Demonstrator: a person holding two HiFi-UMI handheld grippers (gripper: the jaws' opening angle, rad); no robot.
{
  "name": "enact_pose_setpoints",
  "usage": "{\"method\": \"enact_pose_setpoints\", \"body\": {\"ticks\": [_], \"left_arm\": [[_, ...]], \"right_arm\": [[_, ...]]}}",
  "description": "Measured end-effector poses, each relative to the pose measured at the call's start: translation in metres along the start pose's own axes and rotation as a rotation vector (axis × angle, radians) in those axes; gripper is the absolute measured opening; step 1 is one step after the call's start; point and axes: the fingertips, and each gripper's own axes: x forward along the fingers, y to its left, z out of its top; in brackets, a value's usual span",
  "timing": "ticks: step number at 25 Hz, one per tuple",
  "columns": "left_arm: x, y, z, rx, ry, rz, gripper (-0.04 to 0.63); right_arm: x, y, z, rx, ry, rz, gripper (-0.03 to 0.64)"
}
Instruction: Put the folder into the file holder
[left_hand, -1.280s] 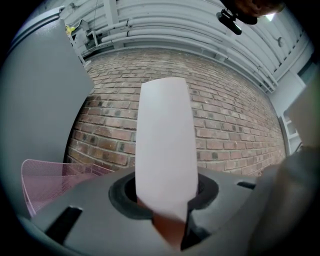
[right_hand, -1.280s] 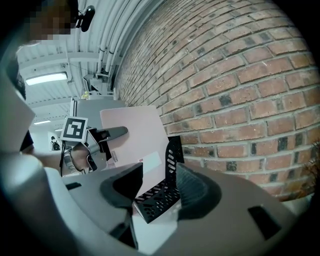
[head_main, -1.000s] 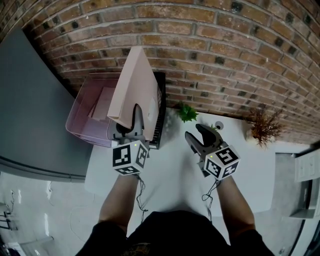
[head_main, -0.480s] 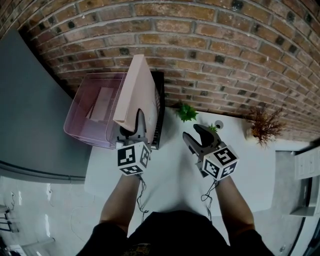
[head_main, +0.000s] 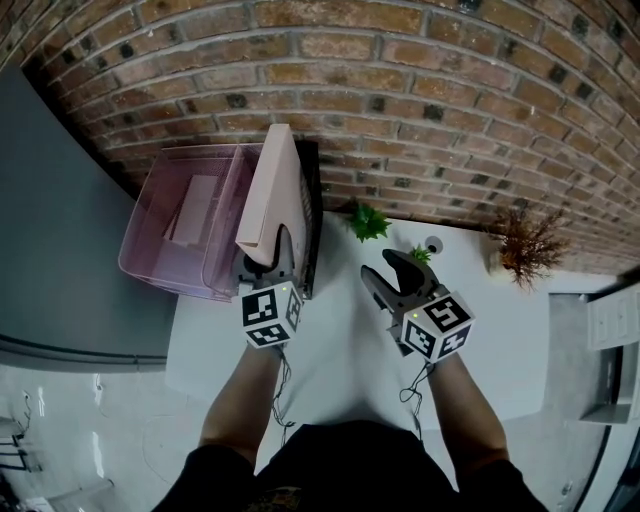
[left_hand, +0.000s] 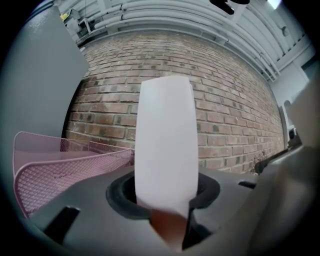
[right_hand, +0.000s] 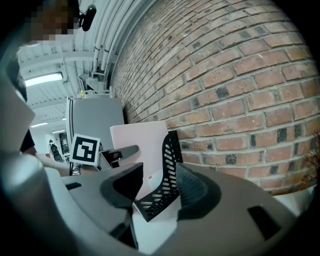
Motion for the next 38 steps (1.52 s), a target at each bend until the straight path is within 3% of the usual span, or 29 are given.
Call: {"method": "enact_pose_setpoints", "body": {"ticks": [14, 18, 29, 38], "left_arm": [[0.005, -0.002, -0.042, 0.058, 0.107, -0.011, 0.169], [0.004, -0.002, -0.041, 0.082, 0.114, -0.033, 0.212], [-0.027, 0.002, -0.013, 0.097, 0.065, -0.019, 0.245], [-0.085, -0.011, 0.026, 0.129, -0.009, 0.047, 0.247]], "right_arm": [[0.0, -0.003, -0.006, 0.023, 0.001, 0.001, 0.215], [0.001, 0.001, -0.005, 0.021, -0.001, 0.01, 0.219], [-0.003, 0.017, 0.0, 0.001, -0.015, 0.055, 0.23], [-0.026, 0.034, 0.002, -0.02, -0.03, 0.142, 0.214]]}}
